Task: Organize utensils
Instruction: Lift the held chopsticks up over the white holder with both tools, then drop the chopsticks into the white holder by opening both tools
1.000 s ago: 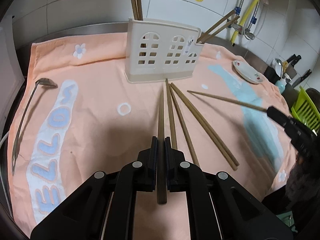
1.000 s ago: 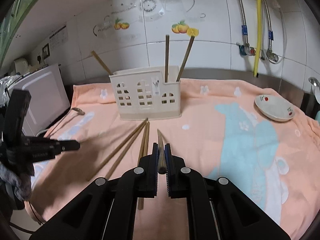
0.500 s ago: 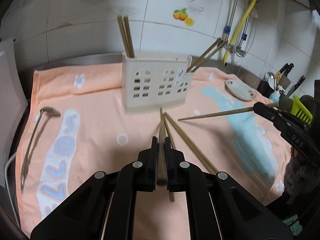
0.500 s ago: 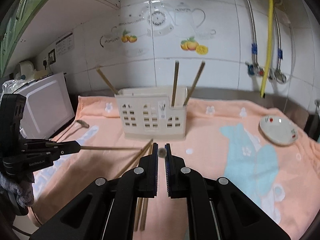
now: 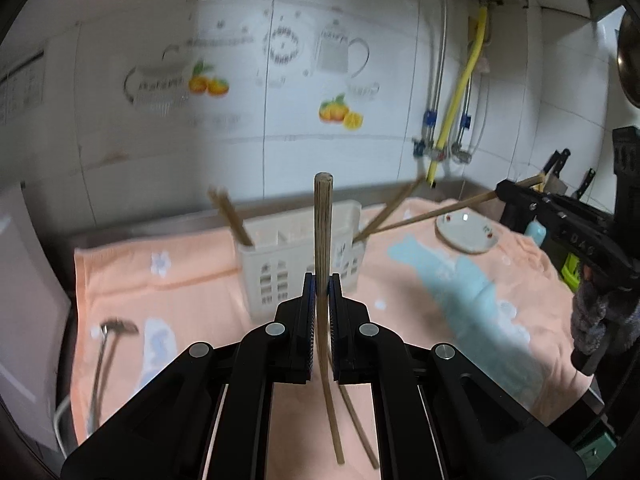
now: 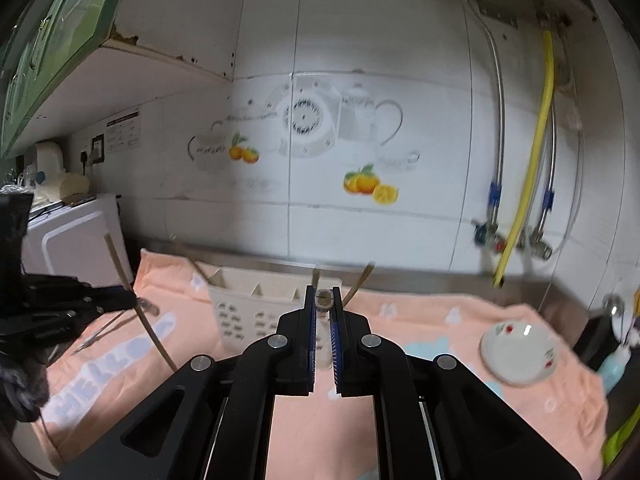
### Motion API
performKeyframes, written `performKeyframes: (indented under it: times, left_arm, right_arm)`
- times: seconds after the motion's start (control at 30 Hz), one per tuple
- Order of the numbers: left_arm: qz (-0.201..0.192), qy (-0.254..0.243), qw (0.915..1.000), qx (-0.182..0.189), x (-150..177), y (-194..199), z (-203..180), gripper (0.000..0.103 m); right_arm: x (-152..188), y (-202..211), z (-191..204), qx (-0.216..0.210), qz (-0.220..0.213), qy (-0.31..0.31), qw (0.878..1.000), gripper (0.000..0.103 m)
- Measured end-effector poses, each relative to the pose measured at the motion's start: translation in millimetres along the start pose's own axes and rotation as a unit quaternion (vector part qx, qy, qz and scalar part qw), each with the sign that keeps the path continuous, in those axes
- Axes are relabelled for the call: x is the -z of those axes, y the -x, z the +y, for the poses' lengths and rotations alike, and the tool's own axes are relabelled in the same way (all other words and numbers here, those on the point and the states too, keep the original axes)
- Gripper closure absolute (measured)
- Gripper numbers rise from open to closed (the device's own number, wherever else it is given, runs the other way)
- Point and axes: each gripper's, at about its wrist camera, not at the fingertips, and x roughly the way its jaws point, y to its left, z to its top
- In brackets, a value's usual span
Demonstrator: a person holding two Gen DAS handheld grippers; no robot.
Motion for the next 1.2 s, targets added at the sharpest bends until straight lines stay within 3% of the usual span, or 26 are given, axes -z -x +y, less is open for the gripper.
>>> performKeyframes:
  times: [0.17, 0.37, 0.6, 1.07, 1.17, 1.2]
  left_arm:
    - [-0.043, -0.007, 0.9991, -0.004, -33.8, 9.4, -2.7, 0.098]
    - [-0.104, 0.021, 0.9942, -0.016, -71.2, 13.7, 7.8, 0.098]
    - [-0.139, 0.034, 0.9884, -0.050, -83.2, -3.6, 20.4, 0.098]
    - [-0.068, 0.045, 0.9940, -0.074, -70.1, -67.5, 43.2, 0.097]
    - [-0.059, 0.046, 0.9944, -0.075, -67.6, -72.9, 45.0, 0.094]
    - [-0.059, 0.047, 0.9943, -0.075, -67.0, -72.7, 45.5, 0.088]
  right_arm:
    - [-13.0, -12.5, -1.5, 0.005, 0.008, 0.017, 1.000, 0.097]
    - [-16.0, -39.8, -5.0, -0.002, 0.039, 0.021, 0.999, 0.097]
    - [-13.7, -63.5, -5.5, -0.006, 0.057, 0.022, 0.998, 0.097]
    - [-9.5, -107.0, -4.7, -0.016, 0.093, 0.016, 0.995, 0.096]
    - [-9.2, -106.9, -8.2, -0.020, 0.089, 0.007, 0.996, 0.092]
    - [-9.3, -106.2, -9.1, -0.020, 0.087, 0.006, 0.996, 0.091]
